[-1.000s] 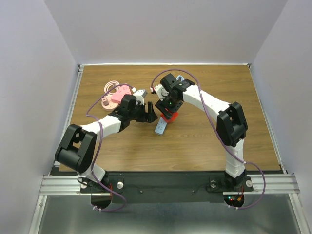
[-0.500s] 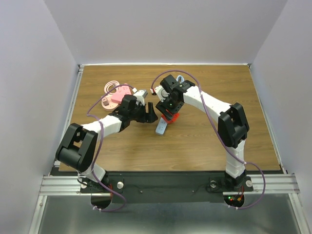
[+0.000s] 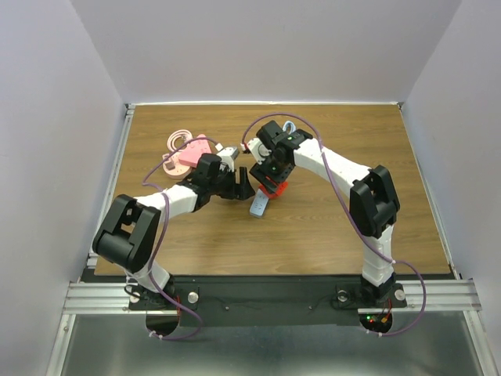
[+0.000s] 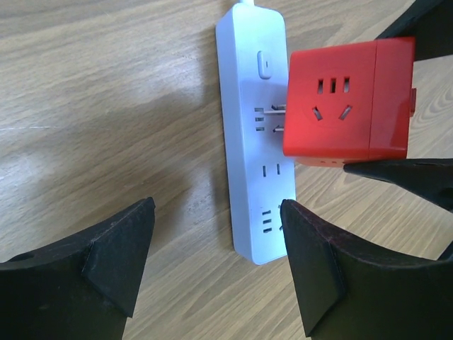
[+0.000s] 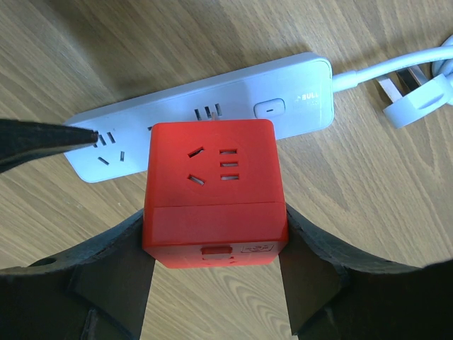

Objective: Insert the plug

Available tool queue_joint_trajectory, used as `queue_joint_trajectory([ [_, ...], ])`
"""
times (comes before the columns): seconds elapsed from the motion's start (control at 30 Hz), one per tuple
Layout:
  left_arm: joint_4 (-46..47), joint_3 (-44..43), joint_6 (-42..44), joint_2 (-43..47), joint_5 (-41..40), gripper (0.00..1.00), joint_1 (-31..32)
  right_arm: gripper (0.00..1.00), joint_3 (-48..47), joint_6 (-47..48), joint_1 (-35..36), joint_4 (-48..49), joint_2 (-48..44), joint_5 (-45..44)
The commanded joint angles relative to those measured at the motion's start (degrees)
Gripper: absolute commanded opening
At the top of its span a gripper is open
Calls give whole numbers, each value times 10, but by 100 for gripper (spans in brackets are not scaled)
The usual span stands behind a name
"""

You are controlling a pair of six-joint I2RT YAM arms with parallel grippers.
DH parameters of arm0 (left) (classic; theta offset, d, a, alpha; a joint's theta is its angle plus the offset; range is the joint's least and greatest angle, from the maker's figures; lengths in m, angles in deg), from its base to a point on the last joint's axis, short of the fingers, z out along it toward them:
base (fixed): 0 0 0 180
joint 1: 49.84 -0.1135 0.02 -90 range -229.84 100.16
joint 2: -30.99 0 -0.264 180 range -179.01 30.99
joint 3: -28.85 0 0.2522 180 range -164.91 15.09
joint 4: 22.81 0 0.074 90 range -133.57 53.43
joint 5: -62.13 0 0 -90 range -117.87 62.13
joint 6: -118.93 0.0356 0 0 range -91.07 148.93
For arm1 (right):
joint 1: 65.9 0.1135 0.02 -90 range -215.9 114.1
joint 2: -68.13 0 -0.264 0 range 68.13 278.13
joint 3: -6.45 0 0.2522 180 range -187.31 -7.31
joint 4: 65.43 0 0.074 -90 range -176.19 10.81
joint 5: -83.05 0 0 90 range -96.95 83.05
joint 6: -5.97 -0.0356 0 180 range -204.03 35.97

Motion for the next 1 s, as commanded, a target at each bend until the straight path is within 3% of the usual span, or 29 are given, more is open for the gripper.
queue_joint_trajectory([
  [0.0,24,8,16,9,15,82,15,1,-4,2,8,-24,-31,-13],
  [0.5,23,17,26,-24,11,82,49,0,-30,8,14,-32,-4,-15],
  [0.73,47,25,24,-13,-17,83,66,0,-90,-45,4,-20,-10,-133],
  [0.97,49,12,19,-35,-69,84,98,0,-78,-102,-27,5,-37,-154],
])
